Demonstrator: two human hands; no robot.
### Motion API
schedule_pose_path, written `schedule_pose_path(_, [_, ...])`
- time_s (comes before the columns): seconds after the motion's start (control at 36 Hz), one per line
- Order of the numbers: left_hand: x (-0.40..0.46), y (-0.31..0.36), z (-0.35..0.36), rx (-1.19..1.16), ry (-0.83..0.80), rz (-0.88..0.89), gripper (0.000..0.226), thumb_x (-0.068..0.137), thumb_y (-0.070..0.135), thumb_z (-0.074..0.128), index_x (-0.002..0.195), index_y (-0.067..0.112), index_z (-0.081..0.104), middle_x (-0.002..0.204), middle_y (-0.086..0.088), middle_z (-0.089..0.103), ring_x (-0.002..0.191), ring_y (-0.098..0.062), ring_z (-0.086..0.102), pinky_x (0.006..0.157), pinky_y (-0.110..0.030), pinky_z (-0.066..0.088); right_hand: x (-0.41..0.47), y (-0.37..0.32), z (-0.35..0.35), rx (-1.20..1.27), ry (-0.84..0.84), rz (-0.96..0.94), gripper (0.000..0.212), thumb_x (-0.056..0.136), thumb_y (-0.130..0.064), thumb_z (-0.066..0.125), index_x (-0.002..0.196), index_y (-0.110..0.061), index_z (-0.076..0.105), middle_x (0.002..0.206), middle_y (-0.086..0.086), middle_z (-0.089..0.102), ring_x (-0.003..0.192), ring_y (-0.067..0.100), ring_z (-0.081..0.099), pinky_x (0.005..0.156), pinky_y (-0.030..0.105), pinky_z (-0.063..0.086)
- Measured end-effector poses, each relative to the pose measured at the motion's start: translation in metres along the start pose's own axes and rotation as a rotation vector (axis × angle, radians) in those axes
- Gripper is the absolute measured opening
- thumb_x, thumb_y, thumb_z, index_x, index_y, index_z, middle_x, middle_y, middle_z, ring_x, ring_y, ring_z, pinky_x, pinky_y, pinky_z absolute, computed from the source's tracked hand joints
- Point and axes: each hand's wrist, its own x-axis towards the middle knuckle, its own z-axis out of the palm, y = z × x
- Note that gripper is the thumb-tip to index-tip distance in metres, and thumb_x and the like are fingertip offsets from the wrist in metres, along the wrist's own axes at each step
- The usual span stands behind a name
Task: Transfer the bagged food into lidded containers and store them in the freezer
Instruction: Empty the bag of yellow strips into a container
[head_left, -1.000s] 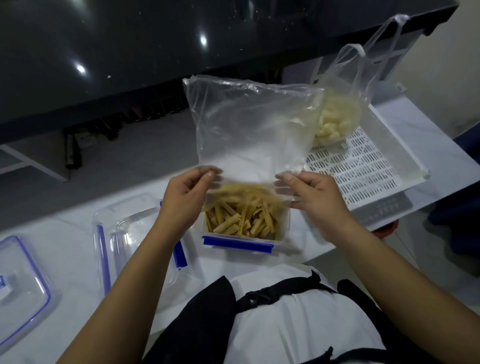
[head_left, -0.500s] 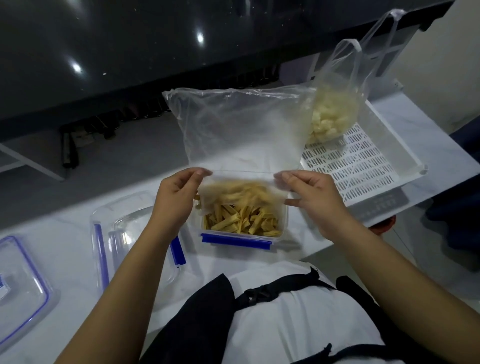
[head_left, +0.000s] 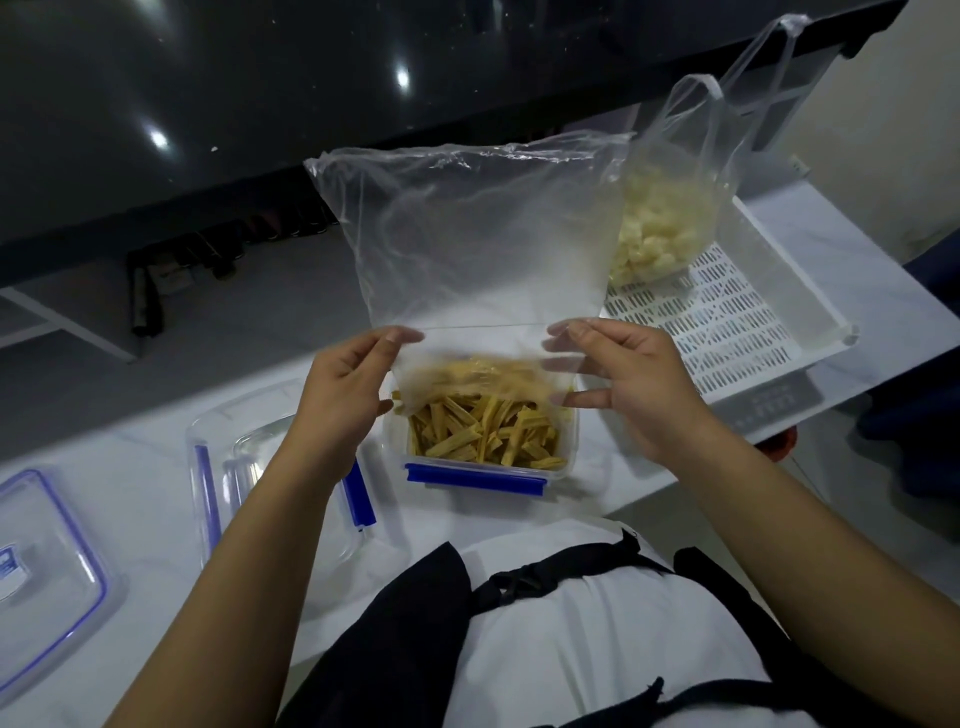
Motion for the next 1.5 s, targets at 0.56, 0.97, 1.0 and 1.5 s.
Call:
schedule_pose_path(0.56, [-0.010,0.017,-0.005,-0.021,-0.096,-0.024,0.033,0.104,0.049,0.042,0.107,0.042,0.074,0.121,0.019,0.070,0.114,-0.006,0.065,0.103,-0.044,0.048,-0.004,-0.016,0.002,0.047,-0.040,-0.013,0.021,0.099,-0.019,0.059,0.104,-0.007,0.075,0.108,0.017,0.074,0.100,0.030,0.074,0.069,0.051,0.063])
schedule_pose_path(0.97, [-0.011,0.021,-0.006,-0.112,-0.122,-0.005,0.035,0.105,0.043,0.043,0.105,0.034,0.077,0.124,0.007,0.071,0.114,-0.014,0.068,0.096,-0.044,0.054,-0.001,-0.022,0.003,0.065,-0.074,-0.037,0.021,0.101,-0.017,0.057,0.103,-0.007,0.075,0.104,0.014,0.074,0.099,0.031,0.074,0.064,0.045,0.063])
schedule_pose_path(1.0, [-0.011,0.022,-0.006,-0.118,-0.122,-0.005,0.035,0.105,0.043,0.043,0.105,0.033,0.077,0.125,0.006,0.071,0.115,-0.015,0.068,0.096,-0.045,0.055,0.000,-0.021,0.003,0.062,-0.072,-0.036,0.021,0.101,-0.017,0.057,0.103,-0.007,0.075,0.104,0.014,0.074,0.099,0.031,0.074,0.064,0.046,0.063])
schedule_pose_path(1.5, [-0.019,0.049,-0.005,-0.034,-0.141,0.020,0.035,0.104,0.042,0.044,0.107,0.031,0.077,0.121,0.006,0.073,0.113,-0.014,0.069,0.098,-0.045,0.054,0.005,-0.004,-0.002,0.049,-0.018,-0.013,0.018,0.100,-0.017,0.060,0.104,-0.009,0.075,0.105,0.014,0.075,0.095,0.029,0.074,0.063,0.041,0.063])
